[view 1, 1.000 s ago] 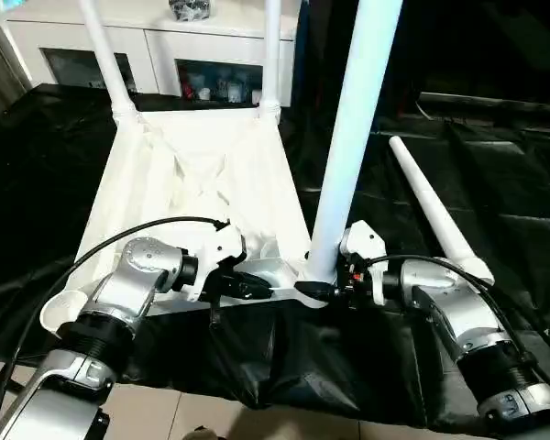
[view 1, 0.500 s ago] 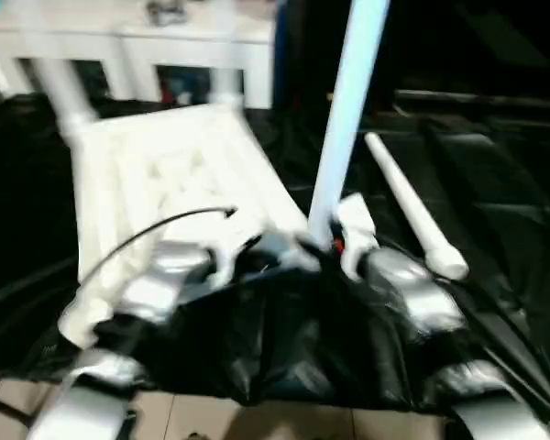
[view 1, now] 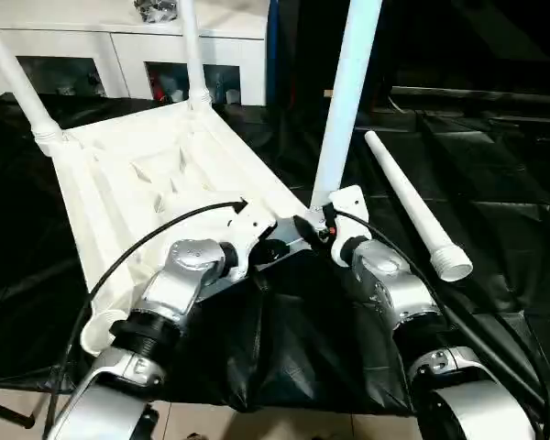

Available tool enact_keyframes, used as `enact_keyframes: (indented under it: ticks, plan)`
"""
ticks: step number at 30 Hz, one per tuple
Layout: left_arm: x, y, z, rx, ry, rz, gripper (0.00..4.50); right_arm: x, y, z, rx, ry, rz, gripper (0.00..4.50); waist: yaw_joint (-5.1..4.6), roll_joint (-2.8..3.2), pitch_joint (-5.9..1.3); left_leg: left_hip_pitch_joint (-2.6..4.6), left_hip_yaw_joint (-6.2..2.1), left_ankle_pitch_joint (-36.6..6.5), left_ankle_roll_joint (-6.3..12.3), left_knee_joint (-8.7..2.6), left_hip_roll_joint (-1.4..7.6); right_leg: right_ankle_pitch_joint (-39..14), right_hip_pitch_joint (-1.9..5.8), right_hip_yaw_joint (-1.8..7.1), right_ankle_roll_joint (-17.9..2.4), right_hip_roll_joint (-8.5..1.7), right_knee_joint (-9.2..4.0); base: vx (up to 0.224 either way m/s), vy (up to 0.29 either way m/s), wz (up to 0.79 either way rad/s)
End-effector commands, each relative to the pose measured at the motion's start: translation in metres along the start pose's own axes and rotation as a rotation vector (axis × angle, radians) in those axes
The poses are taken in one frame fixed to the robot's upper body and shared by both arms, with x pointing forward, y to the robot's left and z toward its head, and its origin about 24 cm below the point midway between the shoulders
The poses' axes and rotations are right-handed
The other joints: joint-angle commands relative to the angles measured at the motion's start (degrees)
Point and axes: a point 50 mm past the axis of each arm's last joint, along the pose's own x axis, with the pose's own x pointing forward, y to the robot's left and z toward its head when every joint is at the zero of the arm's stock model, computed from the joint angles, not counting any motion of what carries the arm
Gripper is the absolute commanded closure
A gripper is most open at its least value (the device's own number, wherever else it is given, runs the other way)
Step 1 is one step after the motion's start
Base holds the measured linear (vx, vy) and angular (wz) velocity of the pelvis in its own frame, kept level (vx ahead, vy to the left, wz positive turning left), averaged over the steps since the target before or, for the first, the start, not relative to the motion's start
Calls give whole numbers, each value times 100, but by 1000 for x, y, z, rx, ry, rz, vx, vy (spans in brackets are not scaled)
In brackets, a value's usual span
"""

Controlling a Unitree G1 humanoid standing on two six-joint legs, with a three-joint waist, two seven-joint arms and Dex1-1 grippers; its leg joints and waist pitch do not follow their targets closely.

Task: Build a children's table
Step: Rotate leg to tighten

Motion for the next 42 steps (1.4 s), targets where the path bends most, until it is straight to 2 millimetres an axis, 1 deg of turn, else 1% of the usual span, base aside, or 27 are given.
enact_keyframes:
  ticks: [1, 2, 3, 4, 5, 7, 8, 9, 10, 11, 13, 15, 17, 20, 22, 27, 29, 32, 33, 34, 36, 37, 38, 39, 40, 41, 42]
  plan:
    - [3, -12, 20, 74, -114, -124, 450, 2, 18, 4, -47, -14, 174, 92, 41, 12, -399, 39, -1, -1192, 282, -354, 113, -1142, 331, 262, -1216, -400, -396, 0, 0, 0]
    - [-1, -12, 17, 84, -104, -158, 450, -5, 16, 3, -65, -10, 234, 92, 47, 11, -394, 40, 4, -1179, 299, -352, 109, -1104, 326, 264, -1231, -397, -396, 0, 0, 0]
    - [-3, -12, 16, 91, -101, -174, 450, -7, 15, 3, -70, -8, 263, 92, 61, 13, -400, 36, 0, -1164, 321, -353, 109, -1045, 343, 262, -1249, -396, -383, 0, 0, 0]
    - [-3, -12, 16, 95, -100, -180, 450, -8, 15, 3, -72, -7, 273, 92, 64, 16, -402, 39, 0, -1154, 324, -351, 117, -1005, 334, 264, -1270, -398, -373, 0, 0, 0]
    - [-7, -11, 14, 102, -83, -206, 450, -14, 13, 2, -94, 0, 323, 92, 60, 38, -395, 44, 3, -1189, 318, -355, 116, -993, 327, 261, -1309, -391, -382, 0, 0, 0]
    - [-11, -9, 11, 112, -70, -239, 450, -21, 12, 1, -111, 14, 382, 92, 105, 28, -395, 56, 7, -1213, 310, -353, 121, -987, 335, 266, -1315, -392, -372, 0, 0, 0]
    - [-12, -9, 11, 118, -67, -255, 450, -25, 12, 0, -116, 22, 410, 92, 106, 26, -398, 55, 10, -1197, 312, -355, 124, -969, 333, 266, -1323, -389, -371, 0, 0, 0]
    - [-15, -8, 10, 123, -64, -277, 450, -29, 12, -1, -124, 32, 452, 92, 141, 33, -390, 59, 9, -1217, 317, -355, 127, -1043, 333, 263, -1291, -392, -387, 0, 0, 0]
    - [-19, -7, 9, 126, -61, -309, 450, -36, 13, -3, -139, 50, 515, 92, 148, 26, -392, 56, 14, -1212, 315, -352, 127, -1043, 334, 266, -1286, -389, -380, 0, 0, 0]
    - [-20, -6, 8, 124, -60, -324, 450, -39, 14, -4, -149, 58, 544, 92, 181, 30, -400, 62, 18, -1190, 319, -347, 131, -1024, 331, 265, -1285, -390, -372, 0, 0, 0]
    - [-23, -5, 8, 134, -47, -342, 450, -44, 15, -6, -163, 79, 593, 92, 208, 31, -389, 70, 19, -1209, 308, -354, 141, -1076, 316, 262, -1272, -389, -380, 0, 0, 0]
    - [-25, -3, 7, 137, -39, -358, 450, -48, 17, -7, -175, 92, 625, 92, 242, 24, -387, 73, 18, -1243, 277, -358, 136, -1207, 311, 263, -1234, -393, -393, 0, 0, 0]
    - [-26, -2, 8, 137, -35, -375, 450, -49, 18, -7, -170, 98, 641, 124, 265, 36, -390, 76, 15, -1266, 249, -361, 142, -1262, 304, 266, -1233, -403, -390, 0, 0, 0]
    - [-27, -1, 7, 142, -27, -389, 450, -51, 20, -6, -165, 105, 663, 135, 306, 32, -390, 95, 14, -1289, 198, -368, 146, -1313, 291, 269, -1205, -401, -395, 0, 0, 0]
    - [-28, 0, 7, 144, -26, -390, 450, -51, 21, -6, -165, 107, 668, 165, 312, 35, -390, 88, 12, -1290, 184, -369, 141, -1307, 297, 269, -1189, -401, -397, 0, 0, 0]
    - [-28, 0, 6, 144, -25, -386, 450, -52, 24, -6, -159, 113, 678, 178, 314, 28, -404, 71, 6, -1164, 187, -362, 140, -1135, 313, 266, -1209, -408, -374, 0, 0, 0]
    - [-26, 1, 5, 135, -28, -358, 450, -50, 25, -8, -162, 119, 648, 180, 310, 27, -401, 63, 7, -1165, 189, -362, 136, -1130, 314, 263, -1216, -406, -373, 0, 0, 0]
    - [-24, 3, 4, 120, -19, -303, 450, -46, 24, -10, -152, 116, 595, 181, 301, 25, -390, 72, 3, -1255, 141, -370, 133, -1327, 305, 265, -1167, -413, -396, 0, 0, 0]
    - [-17, 5, 6, 94, -28, -224, 450, -36, 20, -13, -149, 117, 450, 181, 274, 30, -365, 81, 4, -1355, 85, -384, 130, -1529, 278, 264, -1132, -411, -422, 0, 0, 0]
    - [-14, 5, 7, 86, -32, -194, 450, -30, 18, -14, -137, 117, 375, 181, 253, 14, -352, 100, -2, -1508, 14, -386, 108, -1914, 278, 254, -1039, -419, -463, 0, 0, 0]
    - [-8, 5, 9, 72, -38, -133, 450, -21, 14, -16, -95, 119, 235, 181, 229, 23, -348, 100, -18, -1566, -62, -398, 107, -2195, 270, 249, -964, -425, -480, 0, 0, 0]
    - [-4, 5, 11, 60, -41, -95, 450, -16, 14, -16, -65, 112, 173, 181, 185, 10, -335, 93, -34, -1663, -94, -408, 94, -2454, 275, 235, -864, -430, -513, 0, 0, 0]
    - [1, 4, 14, 43, -45, -50, 450, -10, 14, -15, -21, 105, 98, 181, 139, 18, -338, 105, -36, -1720, -107, -401, 94, -2585, 252, 238, -798, -431, -532, 0, 0, 0]
    - [1, 4, 14, 43, -45, -50, 450, -10, 14, -15, -21, 105, 98, 181, 89, 16, -337, 98, -51, -1758, -101, -400, 84, -2667, 261, 220, -772, -428, -551, 0, 0, 0]
    - [7, 2, 17, 26, -50, -4, 450, -3, 15, -14, 16, 97, 25, 181, 87, 4, -342, 90, -50, -1743, -69, -398, 82, -2670, 271, 218, -739, -427, -562, 0, 0, 0]
    - [11, 0, 19, 14, -52, 18, 450, 1, 16, -13, 32, 91, -6, 181, 59, 6, -344, 79, -49, -1708, -59, -399, 85, -2583, 256, 230, -763, -423, -548, 0, 0, 0]
    - [12, -1, 20, 10, -53, 25, 450, 2, 17, -12, 37, 89, -15, 181, 39, 9, -344, 93, -41, -1724, -45, -389, 77, -2551, 243, 226, -785, -412, -557, 0, 0, 0]
